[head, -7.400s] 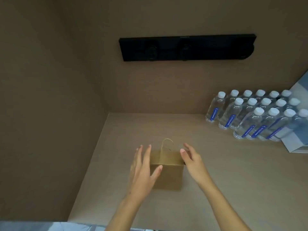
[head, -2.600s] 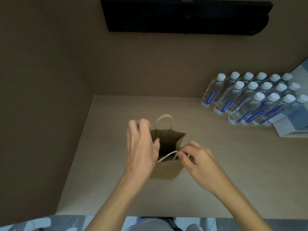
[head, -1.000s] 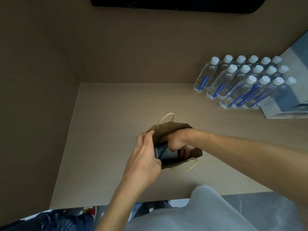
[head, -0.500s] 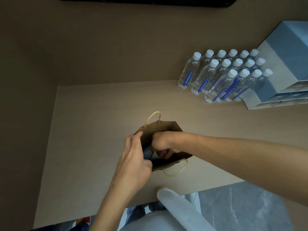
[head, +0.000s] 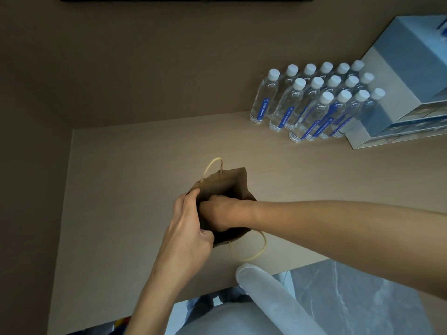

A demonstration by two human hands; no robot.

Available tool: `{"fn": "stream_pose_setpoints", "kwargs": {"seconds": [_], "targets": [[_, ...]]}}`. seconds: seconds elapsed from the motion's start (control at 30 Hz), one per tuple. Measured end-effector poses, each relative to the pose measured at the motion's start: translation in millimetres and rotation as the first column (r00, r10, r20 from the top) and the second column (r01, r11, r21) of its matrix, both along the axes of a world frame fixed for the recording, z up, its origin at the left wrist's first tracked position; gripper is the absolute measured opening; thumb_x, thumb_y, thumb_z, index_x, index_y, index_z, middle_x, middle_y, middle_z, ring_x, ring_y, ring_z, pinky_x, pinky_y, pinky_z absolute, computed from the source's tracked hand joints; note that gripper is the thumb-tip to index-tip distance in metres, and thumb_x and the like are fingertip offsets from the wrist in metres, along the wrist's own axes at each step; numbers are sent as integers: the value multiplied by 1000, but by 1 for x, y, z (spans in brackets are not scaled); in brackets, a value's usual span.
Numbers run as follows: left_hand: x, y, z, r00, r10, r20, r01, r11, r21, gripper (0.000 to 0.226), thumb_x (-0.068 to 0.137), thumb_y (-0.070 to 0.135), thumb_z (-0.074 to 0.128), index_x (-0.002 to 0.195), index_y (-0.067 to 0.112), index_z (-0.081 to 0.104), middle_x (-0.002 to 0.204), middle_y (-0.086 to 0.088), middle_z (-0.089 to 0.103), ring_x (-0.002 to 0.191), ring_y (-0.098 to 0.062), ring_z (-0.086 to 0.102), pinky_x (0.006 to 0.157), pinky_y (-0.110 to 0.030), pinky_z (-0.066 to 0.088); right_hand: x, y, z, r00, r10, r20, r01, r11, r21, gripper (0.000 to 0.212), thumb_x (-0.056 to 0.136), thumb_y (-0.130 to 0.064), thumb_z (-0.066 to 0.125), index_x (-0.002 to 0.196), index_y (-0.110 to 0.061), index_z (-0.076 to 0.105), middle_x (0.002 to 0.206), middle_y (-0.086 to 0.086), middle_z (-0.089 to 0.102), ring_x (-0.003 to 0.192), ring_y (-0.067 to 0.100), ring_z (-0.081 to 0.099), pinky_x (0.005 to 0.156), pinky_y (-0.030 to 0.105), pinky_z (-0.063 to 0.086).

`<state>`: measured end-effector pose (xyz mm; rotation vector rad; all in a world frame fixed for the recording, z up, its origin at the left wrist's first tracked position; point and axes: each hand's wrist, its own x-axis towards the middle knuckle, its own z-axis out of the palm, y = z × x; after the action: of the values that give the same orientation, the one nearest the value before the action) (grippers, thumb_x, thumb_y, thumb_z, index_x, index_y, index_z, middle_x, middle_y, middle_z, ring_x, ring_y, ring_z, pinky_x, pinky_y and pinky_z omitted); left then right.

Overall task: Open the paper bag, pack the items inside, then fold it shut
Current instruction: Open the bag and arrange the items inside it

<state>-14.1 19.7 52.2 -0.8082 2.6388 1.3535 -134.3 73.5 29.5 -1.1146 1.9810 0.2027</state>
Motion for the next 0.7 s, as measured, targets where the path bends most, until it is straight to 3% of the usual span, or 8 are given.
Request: {"fn": "stream_pose_setpoints", "kwargs": {"seconds": [0.1,0.17,0.27,0.33,0.43,0.53,0.63,0.7], "targets": [[-1,2,1,1000,-5,-6,5,1000,-8,82,77,3,54,146,31,21,148,8,26,105,-16,51,78,-24,41,-2,4,1,993,110,-43,-109,993,40,19,90,-7,55,108,-5,61,104,13,64,77,25,58,66,35,50],[-2,3,1,1000,-24,-19,24,1000,1,82,77,4,54,146,32,20,146,9,27,96,-9,47,76,-23,40,-3,5,0,981,189,-34,-184,976,116,23,90,-6,55,112,-6,61,106,11,64,77,22,56,64,32,44],[-1,4,0,999,-38,-28,39,999,11,81,78,4,54,146,33,20,146,10,26,93,-2,40,76,-22,41,-6,3,-4,969,245,-15,-239,956,171,24,92,-8,52,115,-7,60,111,10,63,96,27,61,73,32,42],[-1,4,-1,999,-37,-30,38,999,22,80,78,4,53,146,32,20,147,10,25,96,-1,39,78,-21,40,-7,4,-3,968,248,-29,-240,956,167,23,94,-10,51,114,-9,61,109,9,64,91,24,60,71,30,39],[-2,4,-4,998,-37,-41,38,999,21,81,76,3,53,146,31,22,147,9,26,100,2,37,81,-16,34,-7,7,1,993,96,-72,-96,995,11,20,92,-11,51,108,-10,62,99,6,65,71,20,54,60,30,43],[-5,4,-6,998,-38,-43,38,999,8,83,74,1,54,146,28,23,146,6,28,109,-5,41,84,-16,33,-3,7,7,997,-64,-48,55,984,-172,21,91,-9,47,108,-8,59,102,11,64,72,22,55,60,33,49],[-5,3,-6,999,-25,-27,26,1000,11,84,74,2,53,147,29,21,148,7,26,117,-12,43,87,-18,33,0,4,19,994,-109,-6,107,982,-157,24,91,-8,49,114,-8,56,107,13,60,78,26,59,63,35,52],[-4,1,-5,1000,-17,-25,17,1000,15,85,74,1,53,147,29,20,149,6,26,120,-16,44,88,-19,34,0,3,32,992,-126,-7,123,980,-156,26,89,-5,50,114,-8,56,101,11,54,68,23,55,53,32,49]]}}
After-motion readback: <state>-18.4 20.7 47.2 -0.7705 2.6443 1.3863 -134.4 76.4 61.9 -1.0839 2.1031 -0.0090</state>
